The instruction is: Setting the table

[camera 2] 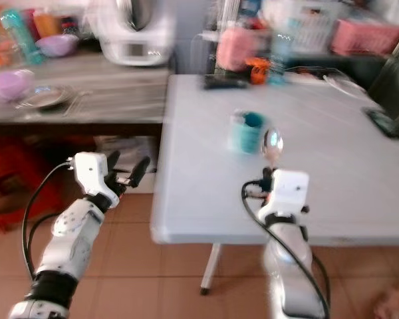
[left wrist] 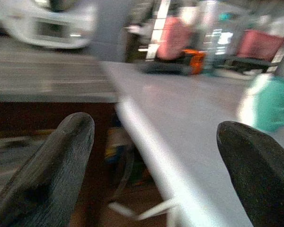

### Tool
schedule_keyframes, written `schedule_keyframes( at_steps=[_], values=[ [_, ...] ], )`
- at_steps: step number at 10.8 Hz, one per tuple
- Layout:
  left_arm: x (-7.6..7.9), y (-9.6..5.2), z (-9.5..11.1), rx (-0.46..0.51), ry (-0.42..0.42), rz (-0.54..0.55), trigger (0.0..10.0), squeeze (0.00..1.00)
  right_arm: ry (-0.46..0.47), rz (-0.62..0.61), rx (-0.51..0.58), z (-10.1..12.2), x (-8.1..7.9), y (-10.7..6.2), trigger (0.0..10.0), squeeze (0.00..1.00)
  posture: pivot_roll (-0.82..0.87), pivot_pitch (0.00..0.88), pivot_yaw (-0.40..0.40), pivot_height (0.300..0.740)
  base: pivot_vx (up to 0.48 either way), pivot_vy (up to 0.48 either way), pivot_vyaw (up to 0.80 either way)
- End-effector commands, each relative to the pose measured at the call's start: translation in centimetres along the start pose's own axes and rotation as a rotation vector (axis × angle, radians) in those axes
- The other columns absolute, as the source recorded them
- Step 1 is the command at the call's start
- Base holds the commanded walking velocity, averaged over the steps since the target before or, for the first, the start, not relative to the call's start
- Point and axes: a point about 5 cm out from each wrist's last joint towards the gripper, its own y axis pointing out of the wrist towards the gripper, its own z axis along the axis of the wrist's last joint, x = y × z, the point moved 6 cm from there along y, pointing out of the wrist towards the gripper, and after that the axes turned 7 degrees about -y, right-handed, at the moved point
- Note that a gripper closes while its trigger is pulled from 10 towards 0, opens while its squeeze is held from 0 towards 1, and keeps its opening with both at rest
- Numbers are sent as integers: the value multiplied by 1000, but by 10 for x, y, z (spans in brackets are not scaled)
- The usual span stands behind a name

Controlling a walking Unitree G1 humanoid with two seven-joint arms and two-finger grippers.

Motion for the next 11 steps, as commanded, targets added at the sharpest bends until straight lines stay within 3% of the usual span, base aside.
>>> schedule_keyframes(
  at_steps=[1,6,11],
  values=[
    [2,3,2,6,6,1,10000,0,-15,-6,25,5,4,0,10000,0,-29,9,21,740,0,337,0],
    [-11,1,-2,-6,48,66,10000,0,-11,-3,29,3,3,-1,10000,0,-29,6,21,740,0,341,454],
    [-6,3,-4,-10,50,52,10000,0,-9,-11,30,2,5,-2,10000,0,-30,11,28,740,0,340,462]
  ],
)
